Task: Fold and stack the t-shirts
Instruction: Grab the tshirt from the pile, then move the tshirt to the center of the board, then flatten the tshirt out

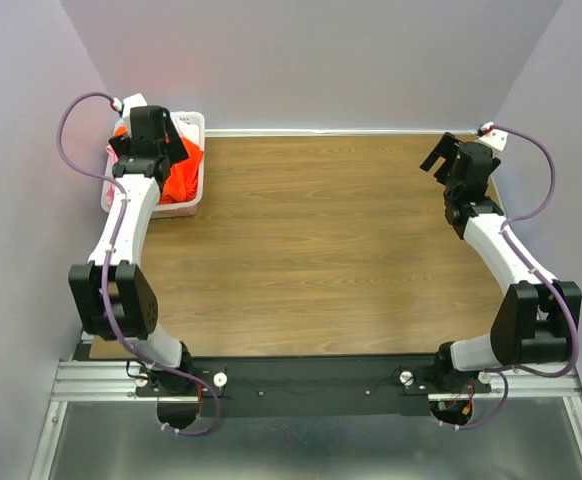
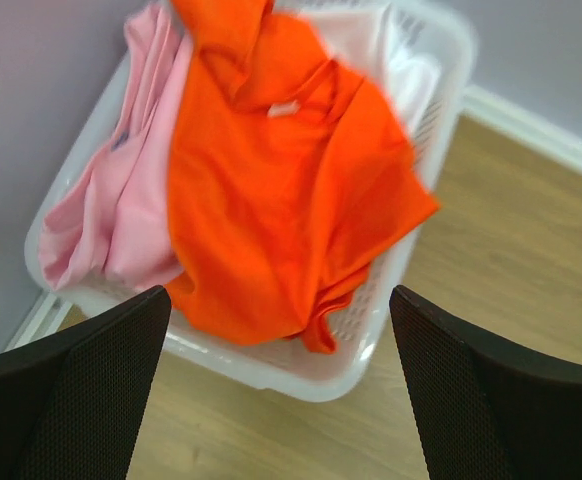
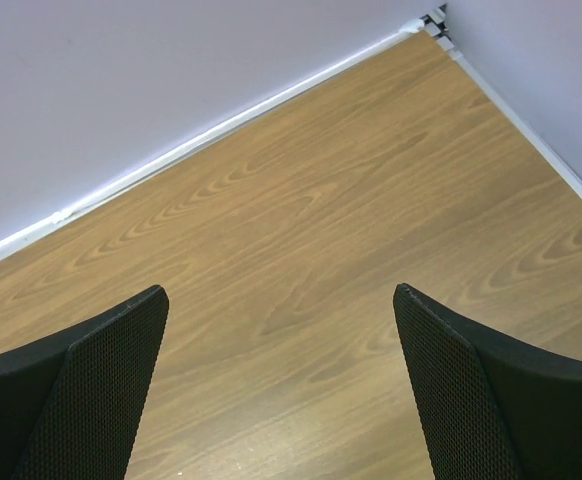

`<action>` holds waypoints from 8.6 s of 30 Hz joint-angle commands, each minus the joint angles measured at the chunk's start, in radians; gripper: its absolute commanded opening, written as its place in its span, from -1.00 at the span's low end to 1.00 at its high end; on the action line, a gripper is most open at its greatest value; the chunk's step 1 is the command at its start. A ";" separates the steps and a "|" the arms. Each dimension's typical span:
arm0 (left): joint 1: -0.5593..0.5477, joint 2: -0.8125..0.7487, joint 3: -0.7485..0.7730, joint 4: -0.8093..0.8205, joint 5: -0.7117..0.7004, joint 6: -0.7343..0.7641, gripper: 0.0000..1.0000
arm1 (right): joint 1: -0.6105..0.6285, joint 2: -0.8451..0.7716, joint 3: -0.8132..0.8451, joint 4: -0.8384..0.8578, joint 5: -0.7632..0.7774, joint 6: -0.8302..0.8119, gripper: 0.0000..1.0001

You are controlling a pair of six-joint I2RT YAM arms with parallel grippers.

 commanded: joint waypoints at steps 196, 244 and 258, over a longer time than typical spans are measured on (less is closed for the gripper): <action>-0.060 0.321 0.706 -0.058 0.572 0.151 -1.00 | -0.022 0.110 0.753 -0.300 -0.102 -0.162 -0.99; -0.199 0.309 0.746 0.107 0.771 0.243 -1.00 | -0.023 0.202 0.903 -0.174 -0.190 -0.186 -0.99; -0.201 0.220 0.693 0.279 0.861 0.211 -1.00 | -0.023 0.200 1.056 -0.173 -0.273 -0.251 -0.98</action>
